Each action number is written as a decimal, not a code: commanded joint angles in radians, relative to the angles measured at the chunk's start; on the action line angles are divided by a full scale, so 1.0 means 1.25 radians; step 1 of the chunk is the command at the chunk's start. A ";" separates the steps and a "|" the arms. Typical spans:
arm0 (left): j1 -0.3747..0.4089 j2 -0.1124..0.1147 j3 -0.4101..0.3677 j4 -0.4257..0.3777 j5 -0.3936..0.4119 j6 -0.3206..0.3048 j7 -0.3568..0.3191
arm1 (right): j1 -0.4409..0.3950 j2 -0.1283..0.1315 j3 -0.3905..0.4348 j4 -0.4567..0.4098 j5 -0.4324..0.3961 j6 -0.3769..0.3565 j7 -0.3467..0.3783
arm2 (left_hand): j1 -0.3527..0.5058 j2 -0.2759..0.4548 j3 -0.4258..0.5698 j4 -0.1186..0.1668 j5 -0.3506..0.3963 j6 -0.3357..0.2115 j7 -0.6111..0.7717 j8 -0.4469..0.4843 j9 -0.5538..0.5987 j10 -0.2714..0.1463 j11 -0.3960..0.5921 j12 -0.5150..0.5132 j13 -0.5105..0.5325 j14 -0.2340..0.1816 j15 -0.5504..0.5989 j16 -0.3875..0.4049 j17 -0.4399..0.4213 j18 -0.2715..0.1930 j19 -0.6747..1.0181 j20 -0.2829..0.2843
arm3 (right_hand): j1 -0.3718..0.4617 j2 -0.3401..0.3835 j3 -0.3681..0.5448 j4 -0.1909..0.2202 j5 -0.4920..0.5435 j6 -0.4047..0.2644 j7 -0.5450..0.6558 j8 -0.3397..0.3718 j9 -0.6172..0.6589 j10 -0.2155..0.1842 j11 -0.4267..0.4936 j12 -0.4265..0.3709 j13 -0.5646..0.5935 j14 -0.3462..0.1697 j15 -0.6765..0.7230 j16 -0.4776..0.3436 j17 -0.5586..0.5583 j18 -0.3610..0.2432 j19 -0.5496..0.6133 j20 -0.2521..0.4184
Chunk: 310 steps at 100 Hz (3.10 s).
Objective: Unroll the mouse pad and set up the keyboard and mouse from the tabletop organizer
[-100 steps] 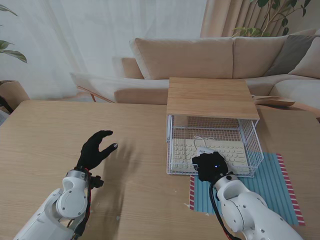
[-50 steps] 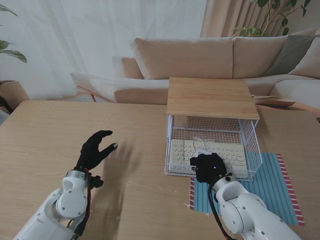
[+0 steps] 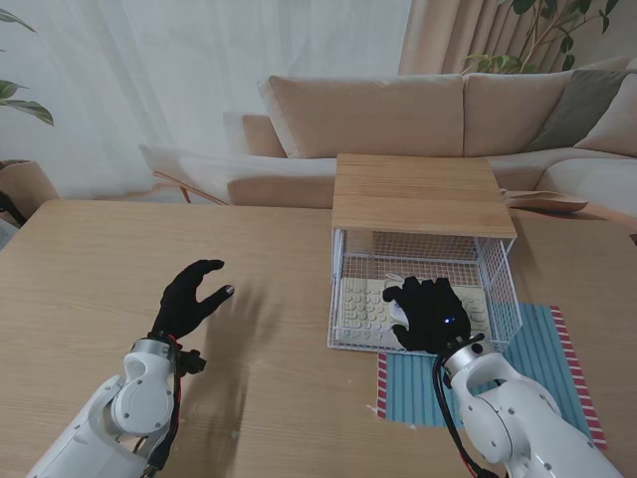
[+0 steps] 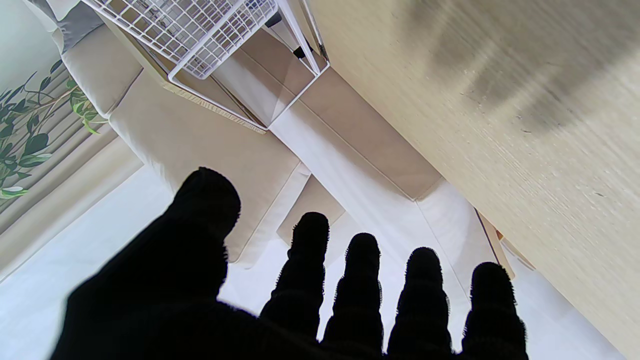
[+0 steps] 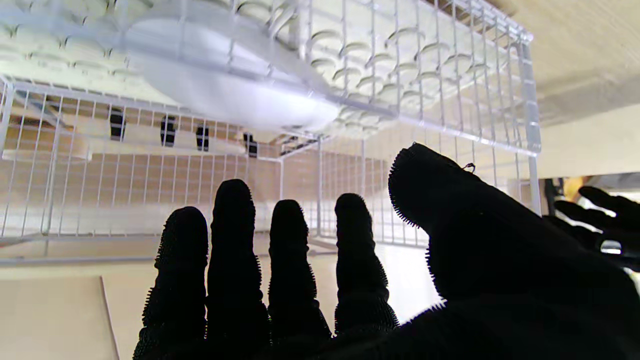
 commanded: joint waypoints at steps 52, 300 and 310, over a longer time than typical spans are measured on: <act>0.000 -0.004 0.001 0.001 -0.001 0.004 -0.010 | 0.100 0.011 0.019 0.017 0.041 0.034 0.210 | -0.012 0.012 -0.021 0.035 0.003 -0.001 -0.009 -0.006 -0.017 0.007 0.000 -0.003 -0.024 -0.012 -0.013 0.013 -0.006 0.000 -0.028 0.017 | -0.102 -0.016 -0.083 0.039 -0.082 0.088 -0.141 -0.040 -0.115 -0.012 -0.097 -0.082 -0.068 0.014 -0.148 -0.077 -0.040 0.006 -0.181 -0.076; -0.008 -0.004 -0.003 0.014 0.002 0.009 -0.006 | 0.233 0.028 -0.100 0.178 0.091 0.112 0.338 | -0.011 0.001 -0.014 0.035 0.000 -0.001 -0.009 -0.006 -0.017 0.008 -0.003 -0.004 -0.025 -0.011 -0.016 0.014 -0.008 0.002 -0.035 0.022 | -0.086 -0.067 -0.014 0.033 -0.225 0.020 -0.167 0.038 -0.143 -0.049 -0.161 -0.110 -0.093 -0.015 -0.124 -0.064 -0.057 0.001 -0.173 -0.093; -0.008 -0.006 -0.005 0.013 -0.002 0.009 -0.003 | 0.208 0.022 -0.075 0.161 0.069 0.115 0.284 | -0.012 0.001 -0.015 0.035 0.000 -0.002 -0.008 -0.006 -0.017 0.007 -0.003 -0.005 -0.025 -0.012 -0.015 0.014 -0.008 0.002 -0.035 0.023 | -0.118 -0.067 -0.032 0.033 -0.215 0.032 -0.185 0.037 -0.143 -0.036 -0.185 -0.121 -0.109 -0.006 -0.159 -0.081 -0.062 0.000 -0.188 -0.088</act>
